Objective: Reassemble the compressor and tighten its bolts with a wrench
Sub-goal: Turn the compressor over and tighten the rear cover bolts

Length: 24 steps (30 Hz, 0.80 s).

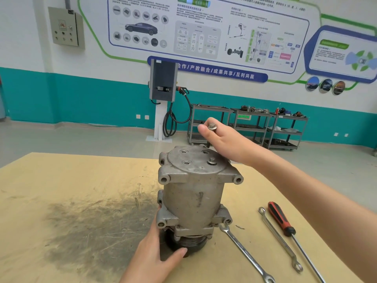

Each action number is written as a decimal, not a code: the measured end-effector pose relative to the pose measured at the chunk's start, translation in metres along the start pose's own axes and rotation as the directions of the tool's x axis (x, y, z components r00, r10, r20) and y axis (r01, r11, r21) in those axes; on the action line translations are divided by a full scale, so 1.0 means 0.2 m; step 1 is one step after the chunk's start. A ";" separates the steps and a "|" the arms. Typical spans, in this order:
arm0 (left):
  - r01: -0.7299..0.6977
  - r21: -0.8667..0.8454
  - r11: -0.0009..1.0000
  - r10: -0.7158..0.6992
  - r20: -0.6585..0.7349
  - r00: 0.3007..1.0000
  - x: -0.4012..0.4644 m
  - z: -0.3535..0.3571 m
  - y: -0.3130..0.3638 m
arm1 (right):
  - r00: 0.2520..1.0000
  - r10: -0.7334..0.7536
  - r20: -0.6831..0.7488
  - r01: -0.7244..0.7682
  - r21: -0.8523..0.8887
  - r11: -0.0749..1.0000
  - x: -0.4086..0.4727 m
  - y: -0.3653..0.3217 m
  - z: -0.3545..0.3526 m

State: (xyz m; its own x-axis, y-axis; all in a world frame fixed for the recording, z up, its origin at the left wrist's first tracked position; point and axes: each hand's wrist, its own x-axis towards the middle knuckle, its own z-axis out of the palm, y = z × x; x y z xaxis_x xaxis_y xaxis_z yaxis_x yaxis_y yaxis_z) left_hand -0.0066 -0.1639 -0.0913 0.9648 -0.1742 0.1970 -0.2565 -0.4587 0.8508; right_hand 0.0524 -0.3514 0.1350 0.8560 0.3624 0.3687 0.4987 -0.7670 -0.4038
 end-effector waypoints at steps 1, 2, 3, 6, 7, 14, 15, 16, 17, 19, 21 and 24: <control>-0.004 -0.002 1.000 0.004 0.002 1.000 0.00 0.00 0.00 | 1.000 -0.011 0.009 0.010 0.033 0.999 0.00 0.00 0.00; -0.007 -0.003 1.000 0.007 0.003 1.000 0.00 0.00 0.00 | 1.000 -0.026 0.017 0.024 0.072 0.997 0.00 0.00 0.01; -0.008 -0.003 1.000 0.008 0.004 1.000 0.00 0.00 -0.01 | 0.999 -0.042 0.017 0.041 0.093 0.995 0.00 0.01 0.01; -0.014 0.008 1.000 0.014 0.004 1.000 0.00 0.00 -0.01 | 0.999 -0.039 0.012 0.038 0.079 0.996 0.02 0.03 0.02; -0.017 0.011 1.000 0.017 0.004 1.000 0.00 0.00 -0.01 | 0.999 -0.024 0.032 0.021 0.080 0.997 0.02 0.04 0.02; -0.030 0.041 0.999 0.030 -0.001 1.000 0.00 0.00 -0.01 | 0.997 -0.008 0.078 0.009 -0.016 1.000 0.07 0.08 0.05; -0.034 0.041 0.999 0.035 -0.003 0.999 0.00 0.00 -0.01 | 0.998 -0.014 0.065 0.015 -0.021 1.000 0.07 0.08 0.04; -0.038 0.037 0.999 0.038 -0.004 0.999 0.00 0.00 -0.01 | 0.998 -0.013 0.065 0.014 -0.018 1.000 0.07 0.09 0.03; -0.041 0.029 0.999 0.041 -0.004 0.999 0.00 0.01 -0.02 | 0.997 -0.004 0.077 0.005 -0.017 1.000 0.07 0.09 0.03; -0.047 0.021 0.999 0.047 -0.008 0.999 0.01 0.01 -0.03 | 0.994 0.027 0.101 -0.025 -0.021 0.999 0.06 0.11 0.04; -0.043 0.032 0.999 0.043 -0.007 0.999 0.01 0.01 -0.03 | 0.994 0.047 0.103 -0.046 -0.015 0.999 0.06 0.12 0.04; -0.030 0.047 0.998 0.030 -0.009 1.000 0.01 0.01 -0.03 | 0.994 0.069 0.083 -0.063 -0.076 0.995 0.07 0.13 0.04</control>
State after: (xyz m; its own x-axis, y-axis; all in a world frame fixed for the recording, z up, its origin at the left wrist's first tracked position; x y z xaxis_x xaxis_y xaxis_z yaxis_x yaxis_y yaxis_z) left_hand -0.0038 -0.1626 -0.0972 0.9571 -0.1805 0.2267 -0.2875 -0.4938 0.8207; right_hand 0.0782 -0.3630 0.1234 0.8966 0.3513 0.2695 0.4324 -0.8260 -0.3617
